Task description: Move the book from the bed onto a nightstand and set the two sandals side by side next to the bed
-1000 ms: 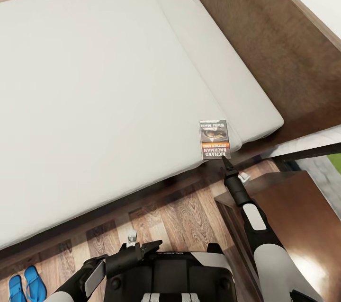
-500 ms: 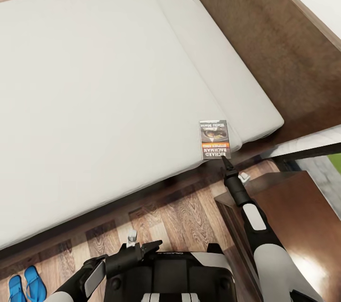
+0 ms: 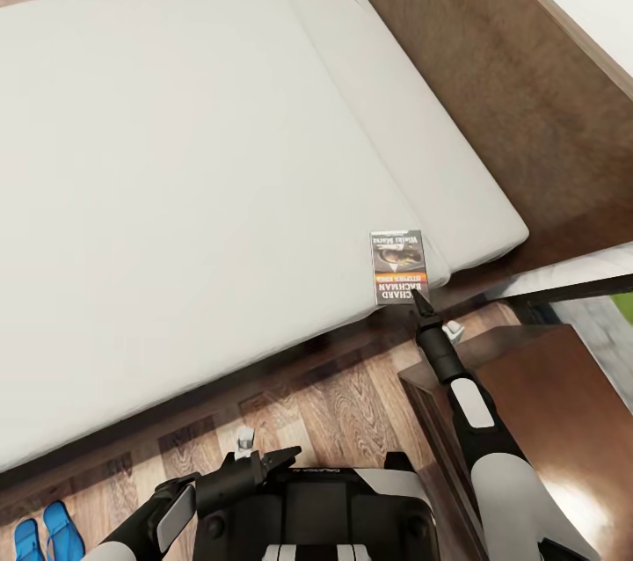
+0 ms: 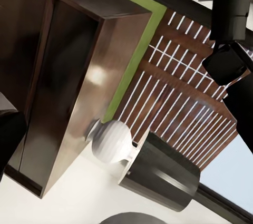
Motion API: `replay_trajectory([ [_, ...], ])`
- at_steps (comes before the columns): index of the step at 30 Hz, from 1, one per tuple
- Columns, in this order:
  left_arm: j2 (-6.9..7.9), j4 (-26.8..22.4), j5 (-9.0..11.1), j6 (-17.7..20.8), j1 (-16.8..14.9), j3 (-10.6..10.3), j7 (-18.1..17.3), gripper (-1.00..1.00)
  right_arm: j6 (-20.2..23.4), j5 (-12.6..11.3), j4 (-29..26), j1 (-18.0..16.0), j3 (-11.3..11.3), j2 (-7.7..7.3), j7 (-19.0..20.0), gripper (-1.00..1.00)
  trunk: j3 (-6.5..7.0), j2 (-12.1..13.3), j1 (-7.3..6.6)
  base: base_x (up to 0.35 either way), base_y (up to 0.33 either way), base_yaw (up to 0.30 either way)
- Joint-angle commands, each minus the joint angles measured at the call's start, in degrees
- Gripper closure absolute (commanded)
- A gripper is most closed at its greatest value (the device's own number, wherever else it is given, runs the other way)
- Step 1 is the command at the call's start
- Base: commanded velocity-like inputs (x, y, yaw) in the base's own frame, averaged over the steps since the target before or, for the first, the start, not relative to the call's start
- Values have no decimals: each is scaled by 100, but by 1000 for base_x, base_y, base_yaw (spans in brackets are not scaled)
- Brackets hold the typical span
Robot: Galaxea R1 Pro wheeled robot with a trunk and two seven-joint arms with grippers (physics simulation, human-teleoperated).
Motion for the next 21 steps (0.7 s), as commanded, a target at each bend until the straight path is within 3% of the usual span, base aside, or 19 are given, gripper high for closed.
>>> replay_trajectory([
  [1,6,0,54,60,-1,-37,-6,-100,56,-38,-2,-3,-25,6,17,-100,-2,-2,0,2,0,0],
  [9,2,-7,51,60,-1,-38,-1,-100,56,-38,0,-3,-29,6,17,-100,-2,-2,0,115,0,0],
  [19,1,-1,51,60,-1,-38,3,-100,56,-38,-2,-3,-29,6,22,-100,-2,-2,0,11,0,0],
  [20,1,0,51,60,-1,-38,3,-100,56,-38,-3,-3,-29,6,22,100,-2,-2,0,0,0,0],
  [21,1,1,54,60,-2,-38,3,-100,56,-38,-3,-3,-29,6,22,100,-2,-2,0,0,0,0],
])
